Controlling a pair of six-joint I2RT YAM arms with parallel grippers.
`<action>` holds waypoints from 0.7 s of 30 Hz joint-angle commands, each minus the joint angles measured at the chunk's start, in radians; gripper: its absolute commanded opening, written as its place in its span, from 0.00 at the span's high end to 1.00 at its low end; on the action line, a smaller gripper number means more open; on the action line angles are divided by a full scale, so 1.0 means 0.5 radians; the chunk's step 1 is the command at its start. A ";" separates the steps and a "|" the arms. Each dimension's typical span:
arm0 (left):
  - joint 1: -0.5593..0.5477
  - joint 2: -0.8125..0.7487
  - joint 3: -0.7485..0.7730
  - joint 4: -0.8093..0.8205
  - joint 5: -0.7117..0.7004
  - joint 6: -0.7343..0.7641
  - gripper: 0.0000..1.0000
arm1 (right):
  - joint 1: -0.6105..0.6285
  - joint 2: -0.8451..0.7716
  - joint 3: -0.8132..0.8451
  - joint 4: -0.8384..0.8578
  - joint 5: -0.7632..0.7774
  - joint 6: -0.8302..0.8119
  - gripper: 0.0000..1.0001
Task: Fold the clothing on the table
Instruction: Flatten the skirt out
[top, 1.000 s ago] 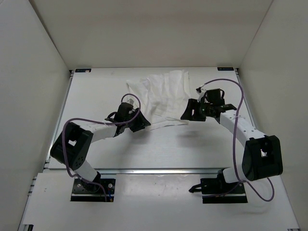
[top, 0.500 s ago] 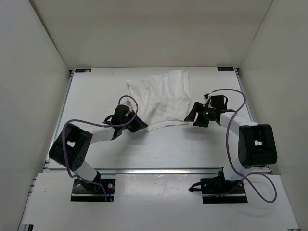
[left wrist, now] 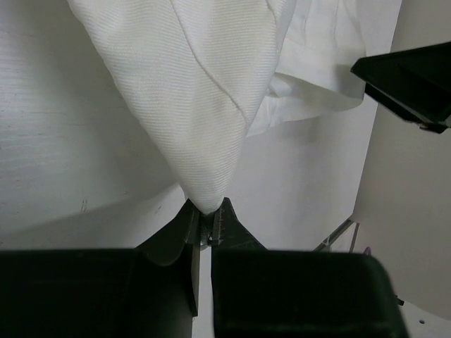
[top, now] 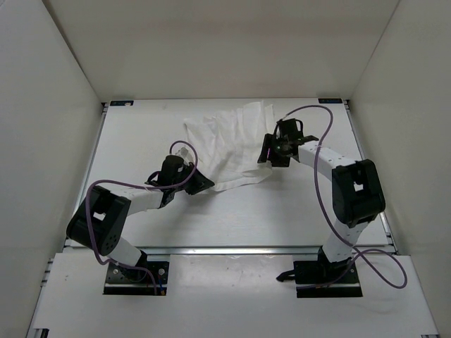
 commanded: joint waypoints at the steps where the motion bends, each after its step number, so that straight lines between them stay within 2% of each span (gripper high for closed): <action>1: -0.002 -0.071 -0.026 0.084 0.070 -0.010 1.00 | 0.055 0.134 0.198 -0.282 0.377 -0.021 0.45; 4: 0.019 -0.074 -0.020 0.096 0.080 -0.010 1.00 | 0.107 0.223 0.241 -0.372 0.512 -0.008 0.46; 7: 0.022 -0.083 -0.042 0.114 0.080 -0.019 1.00 | 0.128 0.251 0.275 -0.412 0.540 0.019 0.57; 11: 0.016 -0.077 -0.042 0.127 0.092 -0.019 1.00 | 0.131 0.294 0.290 -0.449 0.583 0.010 0.62; 18: 0.013 -0.077 -0.036 0.124 0.095 -0.013 1.00 | 0.174 0.258 0.257 -0.516 0.656 0.022 0.58; 19: 0.013 -0.083 -0.045 0.124 0.092 -0.031 1.00 | 0.181 0.227 0.238 -0.513 0.666 0.019 0.60; 20: 0.010 -0.080 -0.036 0.118 0.095 -0.028 1.00 | 0.193 0.215 0.217 -0.504 0.666 0.025 0.67; 21: 0.007 -0.074 -0.029 0.121 0.086 -0.037 1.00 | 0.193 0.196 0.201 -0.492 0.647 0.037 0.79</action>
